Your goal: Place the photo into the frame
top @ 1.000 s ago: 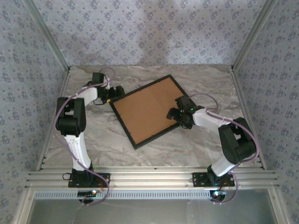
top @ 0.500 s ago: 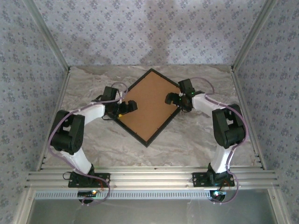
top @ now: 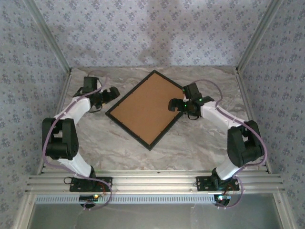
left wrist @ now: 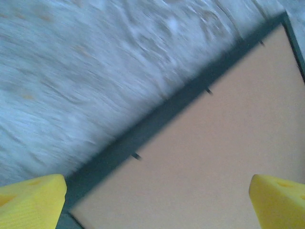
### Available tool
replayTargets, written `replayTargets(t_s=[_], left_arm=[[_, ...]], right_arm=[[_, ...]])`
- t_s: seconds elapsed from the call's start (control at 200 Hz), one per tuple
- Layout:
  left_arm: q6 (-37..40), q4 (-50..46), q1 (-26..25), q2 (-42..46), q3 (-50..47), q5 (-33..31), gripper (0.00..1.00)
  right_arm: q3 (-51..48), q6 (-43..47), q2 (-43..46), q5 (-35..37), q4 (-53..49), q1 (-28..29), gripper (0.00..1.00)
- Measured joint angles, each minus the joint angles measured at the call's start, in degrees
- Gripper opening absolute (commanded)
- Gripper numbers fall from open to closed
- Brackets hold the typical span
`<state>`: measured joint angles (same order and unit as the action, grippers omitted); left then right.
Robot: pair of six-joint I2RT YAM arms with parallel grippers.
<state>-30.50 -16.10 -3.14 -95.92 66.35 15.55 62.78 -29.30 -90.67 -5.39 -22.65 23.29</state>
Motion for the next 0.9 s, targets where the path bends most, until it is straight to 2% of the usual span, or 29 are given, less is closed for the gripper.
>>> replayTargets(t_s=[0.075, 0.24, 0.405, 0.745, 0.9], left_arm=[[0.31, 0.26, 1.29, -2.21, 0.0, -0.26, 0.98], [1.07, 1.14, 0.57, -6.1, -0.39, 1.44, 0.97], [1.53, 3.04, -0.66, -6.51, -2.23, 2.93, 0.97], [2.29, 8.11, -2.64, -5.44, -7.41, 3.26, 0.96], [0.0, 9.62, -6.21, -2.97, -11.61, 4.37, 0.96]], right_arm=[[-0.83, -0.68, 0.17, -0.24, 0.2, 2.03, 1.0], [-2.21, -2.36, -0.57, -0.5, 0.72, 5.66, 1.0], [-2.4, -4.35, -4.07, -1.53, 4.44, 5.81, 1.0], [-3.74, -5.38, -7.17, -3.45, 9.2, 0.76, 1.0], [-4.15, -2.58, -6.86, -2.49, 7.76, -2.8, 0.98]])
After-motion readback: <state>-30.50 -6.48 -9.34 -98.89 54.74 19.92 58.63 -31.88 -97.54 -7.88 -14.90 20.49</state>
